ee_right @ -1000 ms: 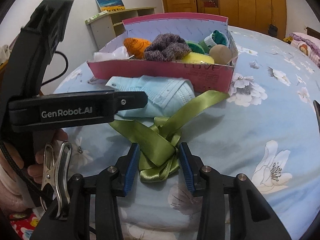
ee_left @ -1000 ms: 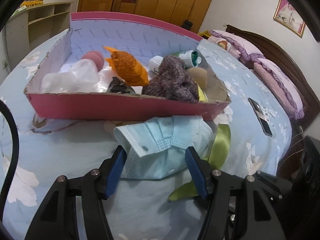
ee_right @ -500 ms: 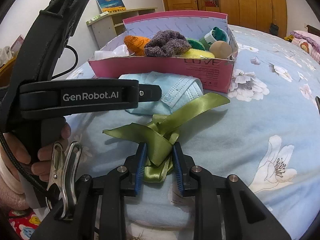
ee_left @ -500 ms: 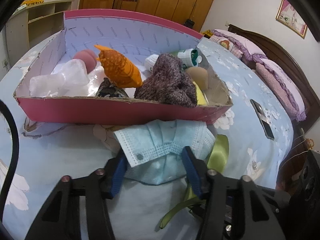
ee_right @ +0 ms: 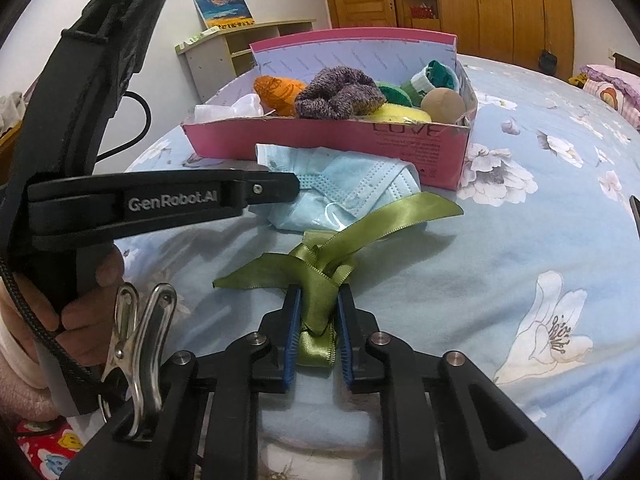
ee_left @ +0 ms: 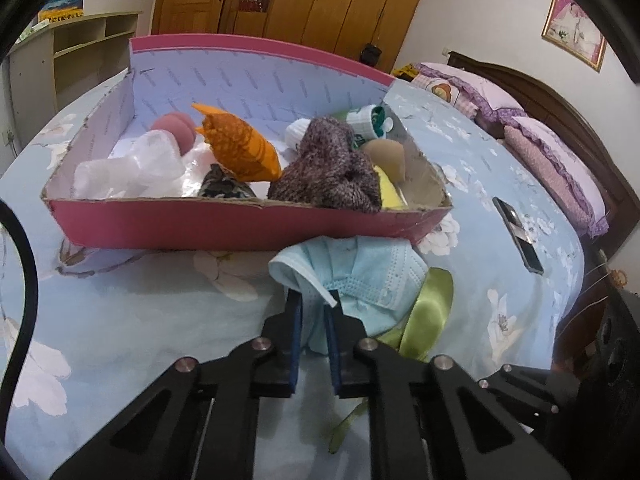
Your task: Organize soft objects
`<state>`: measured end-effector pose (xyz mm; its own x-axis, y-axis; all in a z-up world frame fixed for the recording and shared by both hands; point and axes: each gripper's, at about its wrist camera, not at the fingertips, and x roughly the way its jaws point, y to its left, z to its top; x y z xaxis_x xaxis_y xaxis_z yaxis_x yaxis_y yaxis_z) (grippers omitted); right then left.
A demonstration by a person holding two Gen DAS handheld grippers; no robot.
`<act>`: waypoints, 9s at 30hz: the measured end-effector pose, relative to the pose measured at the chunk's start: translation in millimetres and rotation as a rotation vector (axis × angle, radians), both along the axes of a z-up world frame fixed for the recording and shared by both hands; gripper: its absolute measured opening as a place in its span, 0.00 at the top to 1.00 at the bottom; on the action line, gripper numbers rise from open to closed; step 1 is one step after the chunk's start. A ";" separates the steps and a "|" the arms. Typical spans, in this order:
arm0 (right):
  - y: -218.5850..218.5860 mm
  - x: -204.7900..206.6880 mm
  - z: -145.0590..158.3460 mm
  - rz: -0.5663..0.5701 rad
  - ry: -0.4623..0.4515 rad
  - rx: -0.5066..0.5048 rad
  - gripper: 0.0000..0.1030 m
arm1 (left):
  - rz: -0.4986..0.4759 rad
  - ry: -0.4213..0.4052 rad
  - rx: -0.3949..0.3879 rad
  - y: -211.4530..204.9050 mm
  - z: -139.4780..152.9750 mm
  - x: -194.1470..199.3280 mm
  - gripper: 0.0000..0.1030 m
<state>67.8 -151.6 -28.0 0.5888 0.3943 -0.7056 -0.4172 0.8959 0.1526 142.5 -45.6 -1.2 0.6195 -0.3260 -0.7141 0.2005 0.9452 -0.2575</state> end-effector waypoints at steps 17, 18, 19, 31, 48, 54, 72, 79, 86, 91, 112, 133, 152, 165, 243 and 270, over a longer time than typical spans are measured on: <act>-8.3 -13.9 19.6 -0.015 -0.026 0.033 0.86 | 0.059 -0.145 -0.033 30.1 49.4 -35.6 0.91; -8.8 -14.6 21.5 -0.015 -0.030 0.034 0.86 | 0.065 -0.157 -0.033 32.2 53.0 -37.9 0.91; -8.9 -15.7 23.8 -0.015 -0.036 0.034 0.86 | 0.071 -0.165 -0.031 34.0 55.5 -39.2 0.91; -9.4 -11.0 54.9 -0.016 -0.095 0.037 0.86 | 0.135 -0.226 -0.020 52.5 83.5 -36.4 0.91; -5.2 37.4 96.0 -0.032 -0.191 0.001 0.86 | 0.182 -0.259 0.034 60.2 104.9 14.3 0.91; -5.3 60.8 103.2 -0.046 -0.205 0.015 0.86 | 0.201 -0.256 0.046 62.5 104.2 38.1 0.91; -5.4 116.2 84.8 -0.103 -0.186 -0.012 0.86 | 0.285 -0.209 0.156 72.5 66.0 95.0 0.91; -4.1 129.9 74.2 -0.116 -0.179 -0.036 0.86 | 0.285 -0.171 0.176 69.9 49.4 111.3 0.91; -4.8 138.0 65.3 -0.132 -0.160 -0.038 0.86 | 0.282 -0.177 0.198 64.4 45.4 112.6 0.73; -5.1 142.8 61.2 -0.134 -0.146 -0.038 0.82 | 0.292 -0.180 0.202 64.7 47.2 111.5 0.57; -5.6 124.8 81.0 -0.160 -0.219 -0.032 0.58 | 0.267 -0.191 0.194 63.7 65.9 77.3 0.47; 7.8 58.4 101.3 -0.148 -0.264 -0.010 0.57 | 0.268 -0.172 0.173 66.6 73.5 2.5 0.47; -1.0 27.4 59.4 -0.218 -0.165 -0.014 0.57 | 0.247 -0.078 0.154 52.0 27.2 -28.8 0.47; -4.2 32.4 28.6 -0.251 -0.086 -0.003 0.57 | 0.248 -0.039 0.174 48.4 2.3 -22.8 0.47; -3.6 40.0 -4.4 -0.283 -0.003 -0.026 0.57 | 0.286 0.002 0.199 51.9 -28.7 -18.7 0.39; 0.3 39.5 -7.5 -0.284 -0.014 -0.047 0.57 | 0.289 -0.026 0.181 55.8 -34.4 -23.1 0.37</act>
